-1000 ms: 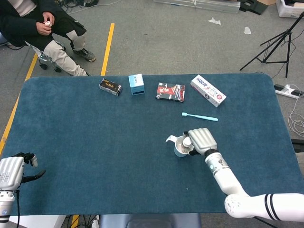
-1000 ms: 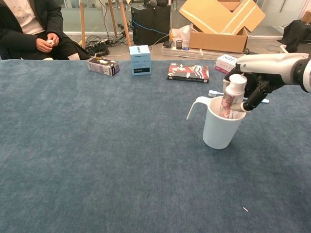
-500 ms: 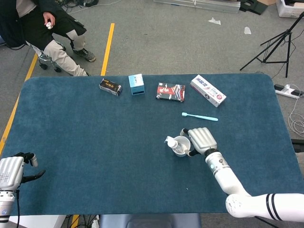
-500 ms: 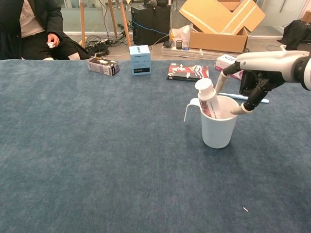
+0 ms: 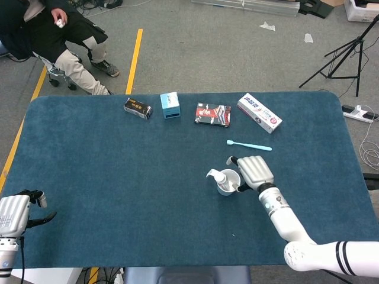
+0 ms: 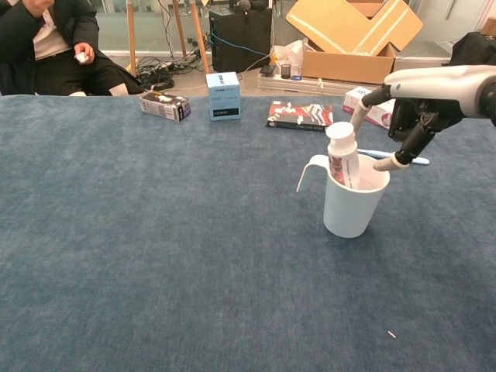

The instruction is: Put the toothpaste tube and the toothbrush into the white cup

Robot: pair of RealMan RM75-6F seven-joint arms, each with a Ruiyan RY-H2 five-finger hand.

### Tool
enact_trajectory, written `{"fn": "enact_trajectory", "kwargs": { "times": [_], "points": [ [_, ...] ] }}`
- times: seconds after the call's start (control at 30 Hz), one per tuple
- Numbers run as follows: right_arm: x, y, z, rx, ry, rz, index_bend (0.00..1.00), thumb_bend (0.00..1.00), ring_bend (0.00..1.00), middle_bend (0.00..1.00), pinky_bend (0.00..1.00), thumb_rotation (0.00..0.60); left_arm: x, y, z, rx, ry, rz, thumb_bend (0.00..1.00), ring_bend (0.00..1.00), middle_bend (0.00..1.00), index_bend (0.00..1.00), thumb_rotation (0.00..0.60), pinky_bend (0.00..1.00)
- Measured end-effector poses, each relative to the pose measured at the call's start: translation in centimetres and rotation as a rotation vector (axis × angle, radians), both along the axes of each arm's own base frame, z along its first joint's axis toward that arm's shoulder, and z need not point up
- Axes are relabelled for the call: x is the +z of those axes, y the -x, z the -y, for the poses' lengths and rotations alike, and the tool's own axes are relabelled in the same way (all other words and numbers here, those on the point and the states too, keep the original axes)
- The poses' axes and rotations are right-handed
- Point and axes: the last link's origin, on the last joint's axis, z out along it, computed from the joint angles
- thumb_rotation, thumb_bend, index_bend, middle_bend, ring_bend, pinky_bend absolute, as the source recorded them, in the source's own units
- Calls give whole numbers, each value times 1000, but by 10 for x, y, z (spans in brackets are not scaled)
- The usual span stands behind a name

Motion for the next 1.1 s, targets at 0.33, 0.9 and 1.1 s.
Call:
{"fn": "enact_trajectory", "kwargs": {
  "times": [0.33, 0.9, 1.1],
  "points": [
    [32, 6, 12, 13, 114, -52, 324, 142, 1000, 1000, 1000, 600, -1, 0, 0, 0, 3, -2, 42, 534, 621, 662, 600, 632],
    [16, 65, 57, -49, 224, -258, 383, 197, 1000, 1000, 1000, 600, 4, -2, -1, -6, -13, 12, 43, 534, 621, 662, 600, 631],
    [-5, 85, 71, -58, 233, -314, 389, 208, 1000, 1000, 1000, 600, 4, -3, 0, -10, -8, 17, 42, 534, 621, 662, 600, 632]
  ]
}}
